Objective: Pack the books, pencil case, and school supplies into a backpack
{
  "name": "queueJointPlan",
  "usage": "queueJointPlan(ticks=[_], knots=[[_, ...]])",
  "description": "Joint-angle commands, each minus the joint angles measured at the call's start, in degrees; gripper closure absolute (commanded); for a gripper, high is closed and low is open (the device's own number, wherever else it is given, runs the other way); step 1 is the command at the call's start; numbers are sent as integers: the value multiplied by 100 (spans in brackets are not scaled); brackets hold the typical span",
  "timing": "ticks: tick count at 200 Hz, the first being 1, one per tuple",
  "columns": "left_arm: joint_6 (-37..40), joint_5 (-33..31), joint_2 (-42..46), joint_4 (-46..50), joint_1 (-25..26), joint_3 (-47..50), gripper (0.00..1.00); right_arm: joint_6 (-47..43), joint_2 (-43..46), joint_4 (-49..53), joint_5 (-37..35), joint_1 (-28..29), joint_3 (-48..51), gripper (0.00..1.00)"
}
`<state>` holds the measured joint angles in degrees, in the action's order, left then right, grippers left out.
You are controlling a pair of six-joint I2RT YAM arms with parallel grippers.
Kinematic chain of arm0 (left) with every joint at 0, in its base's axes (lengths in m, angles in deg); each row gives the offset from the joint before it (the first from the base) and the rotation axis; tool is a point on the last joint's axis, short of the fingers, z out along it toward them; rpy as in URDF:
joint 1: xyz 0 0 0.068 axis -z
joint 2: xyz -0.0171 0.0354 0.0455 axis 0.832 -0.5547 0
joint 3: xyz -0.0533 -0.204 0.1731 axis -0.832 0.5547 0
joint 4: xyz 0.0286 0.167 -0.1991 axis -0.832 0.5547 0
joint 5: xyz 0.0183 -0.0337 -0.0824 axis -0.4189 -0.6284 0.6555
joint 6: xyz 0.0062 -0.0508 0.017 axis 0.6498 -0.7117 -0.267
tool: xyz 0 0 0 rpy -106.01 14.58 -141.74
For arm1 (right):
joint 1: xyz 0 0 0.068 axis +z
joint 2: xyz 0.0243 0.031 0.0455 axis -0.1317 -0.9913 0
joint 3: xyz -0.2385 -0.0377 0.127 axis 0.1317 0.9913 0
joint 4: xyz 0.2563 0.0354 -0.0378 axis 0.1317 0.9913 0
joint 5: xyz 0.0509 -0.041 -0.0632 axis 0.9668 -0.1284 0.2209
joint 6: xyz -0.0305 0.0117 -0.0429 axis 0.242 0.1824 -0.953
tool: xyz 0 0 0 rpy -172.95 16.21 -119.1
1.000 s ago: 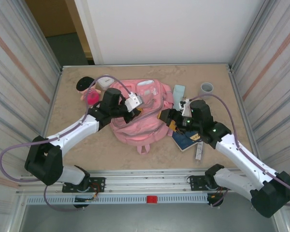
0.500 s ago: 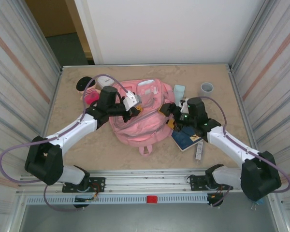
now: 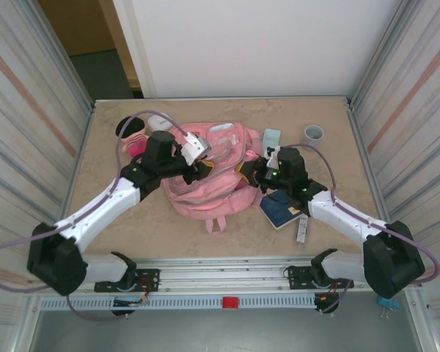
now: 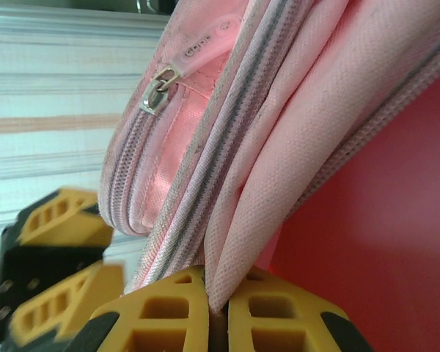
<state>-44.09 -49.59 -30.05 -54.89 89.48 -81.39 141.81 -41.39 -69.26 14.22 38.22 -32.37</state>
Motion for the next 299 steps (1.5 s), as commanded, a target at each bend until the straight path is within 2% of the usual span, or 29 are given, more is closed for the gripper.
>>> queueJointPlan(ticks=[1, 21, 62, 84, 108, 189, 253, 299], knots=[[-1161, -1223, 581, 1072, 478, -329, 51, 73, 184, -424, -249, 122, -122, 94], [-1983, -1853, 954, 1761, 1096, -349, 50, 10, 186, -370, -380, 186, -214, 94], [-4465, -2916, 1203, 2745, 2148, -301, 51, -43, 165, -139, -581, 331, -417, 94], [-5099, -3142, 993, 2845, 2541, -288, 51, -66, 141, 51, -651, 384, -543, 93], [-5545, -3081, 621, 2780, 2680, -373, 51, -19, 104, 105, -719, 465, -617, 93], [-5593, -2865, -276, 2140, 2693, -577, 49, -4, -44, 222, -712, 650, -838, 94], [-5588, -3539, -594, 2063, 2694, -589, 49, -31, -64, 264, -682, 732, -925, 94], [-5487, -3457, -879, 1601, 2693, -733, 58, -61, -29, 229, -659, 795, -894, 97]])
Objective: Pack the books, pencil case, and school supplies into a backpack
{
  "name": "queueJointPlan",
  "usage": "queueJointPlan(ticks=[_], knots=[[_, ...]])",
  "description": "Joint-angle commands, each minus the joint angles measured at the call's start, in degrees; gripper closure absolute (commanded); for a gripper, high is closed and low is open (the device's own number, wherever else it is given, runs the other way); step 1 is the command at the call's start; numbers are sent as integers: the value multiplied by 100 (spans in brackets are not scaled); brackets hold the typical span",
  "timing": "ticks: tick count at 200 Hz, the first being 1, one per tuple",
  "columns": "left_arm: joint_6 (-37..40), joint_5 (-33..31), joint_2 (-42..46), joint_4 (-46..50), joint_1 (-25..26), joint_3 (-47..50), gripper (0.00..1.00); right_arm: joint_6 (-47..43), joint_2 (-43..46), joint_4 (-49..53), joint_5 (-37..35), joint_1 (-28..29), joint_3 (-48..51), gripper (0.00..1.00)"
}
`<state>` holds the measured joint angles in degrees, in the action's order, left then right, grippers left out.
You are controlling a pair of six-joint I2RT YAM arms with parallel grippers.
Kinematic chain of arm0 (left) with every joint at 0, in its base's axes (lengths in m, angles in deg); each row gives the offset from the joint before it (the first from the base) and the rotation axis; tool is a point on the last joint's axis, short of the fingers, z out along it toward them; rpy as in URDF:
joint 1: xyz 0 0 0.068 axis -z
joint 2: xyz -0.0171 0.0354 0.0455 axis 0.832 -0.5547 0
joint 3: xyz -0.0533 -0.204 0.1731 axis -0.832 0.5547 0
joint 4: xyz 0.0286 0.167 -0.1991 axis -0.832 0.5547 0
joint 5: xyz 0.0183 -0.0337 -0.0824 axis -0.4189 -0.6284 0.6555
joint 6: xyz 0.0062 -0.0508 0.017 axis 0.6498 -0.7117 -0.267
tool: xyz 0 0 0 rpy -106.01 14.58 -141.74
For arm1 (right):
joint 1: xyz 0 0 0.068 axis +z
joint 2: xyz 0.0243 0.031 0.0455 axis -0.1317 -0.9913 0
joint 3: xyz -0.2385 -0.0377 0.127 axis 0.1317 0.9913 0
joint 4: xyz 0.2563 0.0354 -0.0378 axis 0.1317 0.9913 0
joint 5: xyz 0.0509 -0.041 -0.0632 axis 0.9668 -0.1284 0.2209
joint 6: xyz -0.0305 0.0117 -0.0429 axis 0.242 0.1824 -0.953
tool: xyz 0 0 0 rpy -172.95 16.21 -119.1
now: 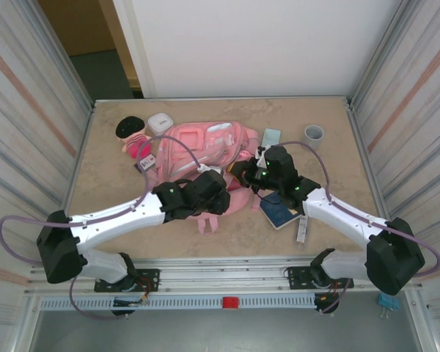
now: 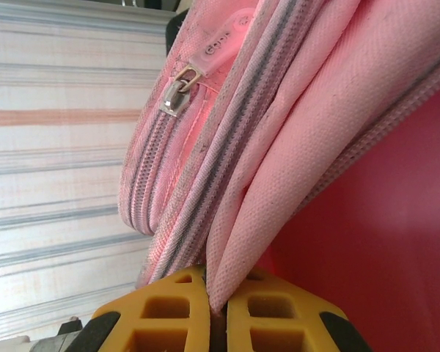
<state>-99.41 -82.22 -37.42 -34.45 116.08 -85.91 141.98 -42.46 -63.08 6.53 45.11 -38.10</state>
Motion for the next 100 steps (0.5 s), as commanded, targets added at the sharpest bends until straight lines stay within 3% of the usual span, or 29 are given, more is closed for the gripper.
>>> queueJointPlan(ticks=[1, 75, 100], knots=[[45, -198, -155, -442, 34, -290, 58, -77, 85, -390, 113, 106, -324, 97], [-17, -473, -166, -137, 34, -355, 98, -215, 179, -198, 130, 70, -292, 98], [-24, -548, 0, 172, 34, -217, 100, -273, 144, -172, 283, -131, -289, 99]])
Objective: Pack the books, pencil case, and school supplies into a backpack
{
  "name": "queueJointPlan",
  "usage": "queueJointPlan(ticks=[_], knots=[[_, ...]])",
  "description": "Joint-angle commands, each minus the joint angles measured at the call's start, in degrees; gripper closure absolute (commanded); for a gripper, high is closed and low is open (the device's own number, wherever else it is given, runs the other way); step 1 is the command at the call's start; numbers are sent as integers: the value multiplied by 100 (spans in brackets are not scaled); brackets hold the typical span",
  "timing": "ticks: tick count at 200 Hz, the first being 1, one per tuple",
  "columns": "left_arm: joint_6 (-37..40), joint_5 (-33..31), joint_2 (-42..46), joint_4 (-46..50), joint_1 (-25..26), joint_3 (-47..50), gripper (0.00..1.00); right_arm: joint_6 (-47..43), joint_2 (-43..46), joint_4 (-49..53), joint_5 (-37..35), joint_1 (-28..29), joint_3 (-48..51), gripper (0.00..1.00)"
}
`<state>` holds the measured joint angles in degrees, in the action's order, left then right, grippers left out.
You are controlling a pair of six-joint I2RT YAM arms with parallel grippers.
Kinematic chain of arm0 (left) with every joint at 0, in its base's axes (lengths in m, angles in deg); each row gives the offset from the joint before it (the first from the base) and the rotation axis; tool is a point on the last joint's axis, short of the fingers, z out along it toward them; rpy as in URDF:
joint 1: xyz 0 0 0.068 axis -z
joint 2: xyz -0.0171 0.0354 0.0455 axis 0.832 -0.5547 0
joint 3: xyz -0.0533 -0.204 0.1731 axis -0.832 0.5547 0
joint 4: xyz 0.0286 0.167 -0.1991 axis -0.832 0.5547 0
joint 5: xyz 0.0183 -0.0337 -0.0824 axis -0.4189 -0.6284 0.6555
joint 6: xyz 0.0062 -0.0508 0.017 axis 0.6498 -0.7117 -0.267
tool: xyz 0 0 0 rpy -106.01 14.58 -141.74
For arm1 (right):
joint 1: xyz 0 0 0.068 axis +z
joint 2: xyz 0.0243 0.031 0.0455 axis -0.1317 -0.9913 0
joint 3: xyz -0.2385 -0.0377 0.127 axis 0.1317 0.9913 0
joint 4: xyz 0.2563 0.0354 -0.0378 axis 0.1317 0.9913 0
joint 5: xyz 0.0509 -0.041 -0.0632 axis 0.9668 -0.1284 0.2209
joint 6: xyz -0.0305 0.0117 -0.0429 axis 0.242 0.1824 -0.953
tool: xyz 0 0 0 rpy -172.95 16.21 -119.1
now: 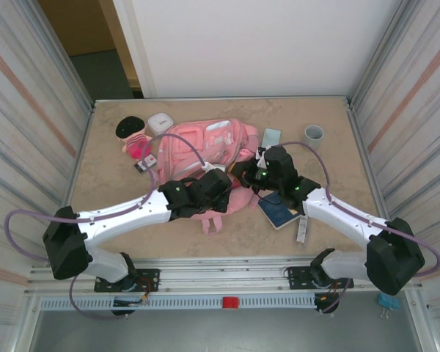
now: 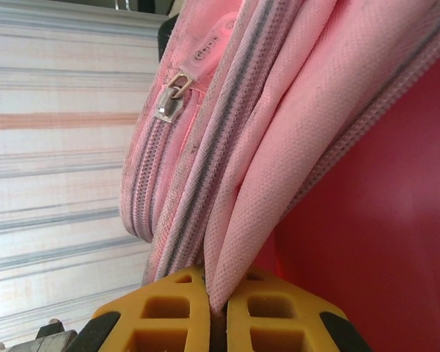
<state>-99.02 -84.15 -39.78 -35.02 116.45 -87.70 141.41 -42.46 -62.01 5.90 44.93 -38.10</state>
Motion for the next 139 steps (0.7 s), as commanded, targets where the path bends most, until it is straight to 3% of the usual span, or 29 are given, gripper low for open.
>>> queueJointPlan(ticks=[1, 48, 91, 101, 120, 139], knots=[[-64, -358, 249, 243, -7, -35, 100, -227, 148, -274, 350, -123, -290, 99], [-75, -466, 1025, 770, -141, 696, 100, -484, 145, 12, 964, -681, -456, 98], [413, 275, 1777, -32, -509, 1442, 100, -773, 5, 310, 1574, -967, -773, 96], [532, 413, 1848, -265, -554, 1498, 100, -716, 7, 277, 1585, -947, -744, 86], [642, 686, 1884, -789, -587, 1523, 100, -371, 74, -79, 1416, -808, -435, 53], [630, 897, 1824, -1219, -595, 1524, 100, 156, 175, -759, 987, -512, 93, 39]])
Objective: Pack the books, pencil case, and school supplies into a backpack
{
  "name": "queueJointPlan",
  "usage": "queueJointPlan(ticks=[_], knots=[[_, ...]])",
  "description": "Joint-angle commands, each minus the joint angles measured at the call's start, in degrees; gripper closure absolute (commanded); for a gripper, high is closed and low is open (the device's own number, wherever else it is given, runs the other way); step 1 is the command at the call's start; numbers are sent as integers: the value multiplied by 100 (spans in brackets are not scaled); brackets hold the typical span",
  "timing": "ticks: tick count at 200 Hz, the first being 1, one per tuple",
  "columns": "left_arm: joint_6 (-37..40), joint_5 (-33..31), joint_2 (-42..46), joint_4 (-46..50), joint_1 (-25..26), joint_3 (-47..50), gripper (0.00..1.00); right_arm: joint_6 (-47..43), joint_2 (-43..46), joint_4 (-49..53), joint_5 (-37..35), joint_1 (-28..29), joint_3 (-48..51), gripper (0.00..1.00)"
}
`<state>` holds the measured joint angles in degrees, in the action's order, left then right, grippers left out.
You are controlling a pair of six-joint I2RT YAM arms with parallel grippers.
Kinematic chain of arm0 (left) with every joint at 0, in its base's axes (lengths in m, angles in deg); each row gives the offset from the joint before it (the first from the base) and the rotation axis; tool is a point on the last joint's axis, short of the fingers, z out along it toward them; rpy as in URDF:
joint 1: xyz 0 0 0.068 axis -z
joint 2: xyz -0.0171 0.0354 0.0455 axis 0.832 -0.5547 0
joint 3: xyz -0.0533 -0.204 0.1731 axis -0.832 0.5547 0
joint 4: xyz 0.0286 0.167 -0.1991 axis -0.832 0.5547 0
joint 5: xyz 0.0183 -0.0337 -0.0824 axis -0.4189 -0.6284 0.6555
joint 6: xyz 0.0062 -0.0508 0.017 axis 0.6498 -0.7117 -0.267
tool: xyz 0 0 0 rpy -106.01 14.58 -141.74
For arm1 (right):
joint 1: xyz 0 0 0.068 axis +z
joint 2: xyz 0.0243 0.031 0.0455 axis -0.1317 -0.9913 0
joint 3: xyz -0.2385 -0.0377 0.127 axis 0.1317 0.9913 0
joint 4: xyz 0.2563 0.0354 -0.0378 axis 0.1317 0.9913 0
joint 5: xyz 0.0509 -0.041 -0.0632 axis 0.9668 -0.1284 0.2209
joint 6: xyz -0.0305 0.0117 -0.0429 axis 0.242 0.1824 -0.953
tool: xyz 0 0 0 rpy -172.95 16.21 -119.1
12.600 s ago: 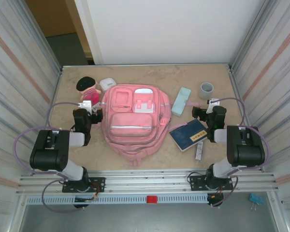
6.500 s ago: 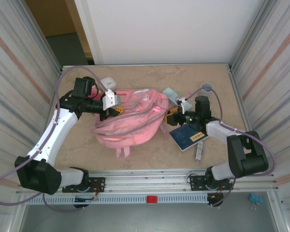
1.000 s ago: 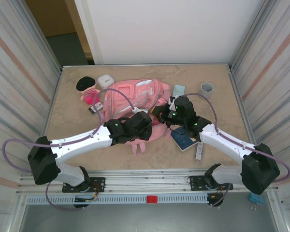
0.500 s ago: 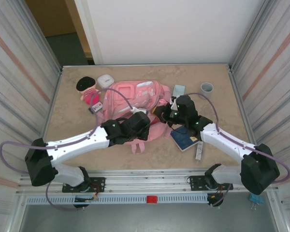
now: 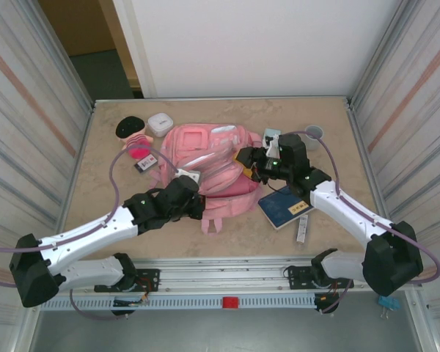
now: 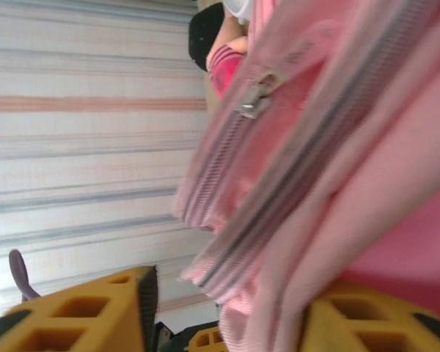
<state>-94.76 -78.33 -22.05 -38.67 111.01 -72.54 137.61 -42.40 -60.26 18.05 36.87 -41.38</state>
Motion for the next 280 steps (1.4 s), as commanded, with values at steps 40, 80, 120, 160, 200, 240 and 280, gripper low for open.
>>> queueJointPlan(ticks=[40, 80, 120, 160, 200, 240, 280], knots=[[186, 511, -62, -1185, -55, -66, 100, 1071, 201, -1709, -1334, 1045, 934, 36], [230, 370, -18, -934, -64, -99, 100, 817, 241, -1358, -1572, 1121, 857, 60], [212, 52, 319, -387, -236, 270, 100, 299, 457, -758, -575, 344, 668, 92], [407, 251, 805, -615, -585, 776, 100, -388, 469, 277, 480, -505, 29, 88], [563, 833, 529, -1415, -715, 641, 100, 357, 475, -589, -461, 160, 479, 42], [512, 1228, 291, -1788, -718, 504, 100, 861, 136, -1347, -1911, 1191, 748, 37], [622, 1131, 318, -1570, -737, 521, 100, 721, -135, -1099, -2085, 1342, 563, 67]])
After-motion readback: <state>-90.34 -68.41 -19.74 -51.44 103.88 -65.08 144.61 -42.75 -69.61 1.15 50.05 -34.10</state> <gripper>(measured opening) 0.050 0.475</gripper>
